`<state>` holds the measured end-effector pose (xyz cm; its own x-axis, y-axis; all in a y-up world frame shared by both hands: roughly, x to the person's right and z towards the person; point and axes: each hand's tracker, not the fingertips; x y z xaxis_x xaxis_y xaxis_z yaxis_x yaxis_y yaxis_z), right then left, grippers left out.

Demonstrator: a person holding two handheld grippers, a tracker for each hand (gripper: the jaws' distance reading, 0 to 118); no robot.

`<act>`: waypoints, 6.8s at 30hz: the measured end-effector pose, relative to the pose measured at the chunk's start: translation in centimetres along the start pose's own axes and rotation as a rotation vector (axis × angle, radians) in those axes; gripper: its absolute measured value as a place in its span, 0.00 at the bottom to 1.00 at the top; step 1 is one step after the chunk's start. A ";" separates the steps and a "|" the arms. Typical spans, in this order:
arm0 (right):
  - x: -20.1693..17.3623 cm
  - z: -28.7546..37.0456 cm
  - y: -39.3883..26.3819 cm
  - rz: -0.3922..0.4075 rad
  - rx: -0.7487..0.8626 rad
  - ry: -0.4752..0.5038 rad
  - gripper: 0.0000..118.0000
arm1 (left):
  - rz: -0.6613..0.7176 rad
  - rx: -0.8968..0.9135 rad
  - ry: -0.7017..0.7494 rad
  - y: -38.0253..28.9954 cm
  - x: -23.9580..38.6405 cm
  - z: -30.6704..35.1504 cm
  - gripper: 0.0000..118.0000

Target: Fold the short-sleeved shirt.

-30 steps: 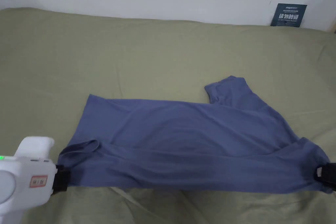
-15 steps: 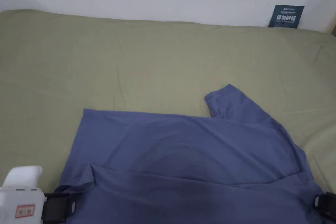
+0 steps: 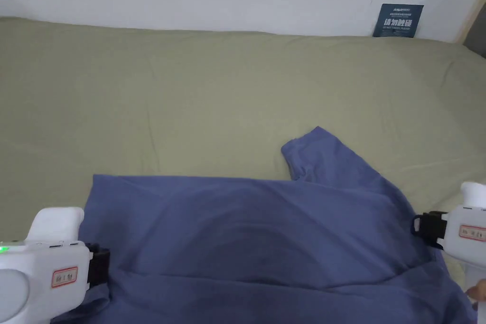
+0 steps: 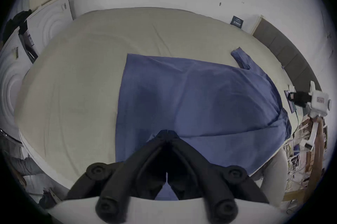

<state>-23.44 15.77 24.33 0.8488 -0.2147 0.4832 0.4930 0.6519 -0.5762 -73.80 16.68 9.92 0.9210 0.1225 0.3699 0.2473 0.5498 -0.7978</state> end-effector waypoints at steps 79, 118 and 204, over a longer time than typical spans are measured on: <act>2.1 8.5 -6.8 0.128 -0.128 -0.211 0.70 | 0.061 -0.115 0.022 -6.8 -7.2 4.7 0.78; -12.6 3.3 -9.8 0.134 -0.144 0.161 0.00 | 0.311 -0.139 -0.074 -7.9 -9.3 -1.2 0.12; -3.3 10.1 -9.0 -0.019 0.002 0.064 0.00 | 0.341 -0.186 -0.759 -4.7 3.3 -5.4 0.75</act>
<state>-32.65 17.94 34.56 0.8497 -0.2734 0.4508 0.5090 0.6484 -0.5661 -70.33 10.07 12.34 0.5190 0.8140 0.2606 0.0993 0.2455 -0.9643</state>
